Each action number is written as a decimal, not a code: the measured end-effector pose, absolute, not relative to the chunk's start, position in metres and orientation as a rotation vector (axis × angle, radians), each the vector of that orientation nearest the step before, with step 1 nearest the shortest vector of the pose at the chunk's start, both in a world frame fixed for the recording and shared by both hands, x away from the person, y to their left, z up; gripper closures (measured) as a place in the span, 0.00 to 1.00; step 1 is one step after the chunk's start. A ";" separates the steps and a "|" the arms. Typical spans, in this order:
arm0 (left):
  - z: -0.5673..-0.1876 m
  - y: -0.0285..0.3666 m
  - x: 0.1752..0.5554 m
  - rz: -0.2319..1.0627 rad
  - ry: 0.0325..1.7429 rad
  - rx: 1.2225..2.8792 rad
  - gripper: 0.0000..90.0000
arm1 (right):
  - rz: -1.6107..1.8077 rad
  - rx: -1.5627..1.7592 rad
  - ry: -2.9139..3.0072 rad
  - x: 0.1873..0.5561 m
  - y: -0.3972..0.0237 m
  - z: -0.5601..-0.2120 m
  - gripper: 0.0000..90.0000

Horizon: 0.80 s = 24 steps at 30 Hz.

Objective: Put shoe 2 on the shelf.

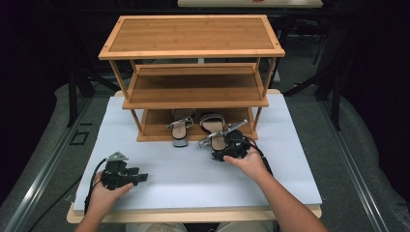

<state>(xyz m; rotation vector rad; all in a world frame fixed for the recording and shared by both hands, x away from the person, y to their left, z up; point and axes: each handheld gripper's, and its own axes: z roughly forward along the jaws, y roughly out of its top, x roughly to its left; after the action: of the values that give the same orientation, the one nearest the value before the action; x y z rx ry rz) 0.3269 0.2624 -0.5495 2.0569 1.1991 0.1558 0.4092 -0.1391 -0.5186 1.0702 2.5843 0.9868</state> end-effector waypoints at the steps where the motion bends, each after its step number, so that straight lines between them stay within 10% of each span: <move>1: -0.550 0.262 0.327 0.155 1.197 2.059 0.51 | 0.997 1.075 2.591 0.412 -0.138 -0.519 0.33; 24: -0.551 0.255 0.330 0.152 1.182 2.056 0.51 | 0.928 1.066 2.585 0.469 -0.126 -0.526 0.34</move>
<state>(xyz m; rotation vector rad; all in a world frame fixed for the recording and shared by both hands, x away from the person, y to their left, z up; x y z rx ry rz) 0.3304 0.2551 -0.5514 2.0563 1.1818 0.1518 0.4693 -0.1256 -0.5258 1.0659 2.5848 0.9280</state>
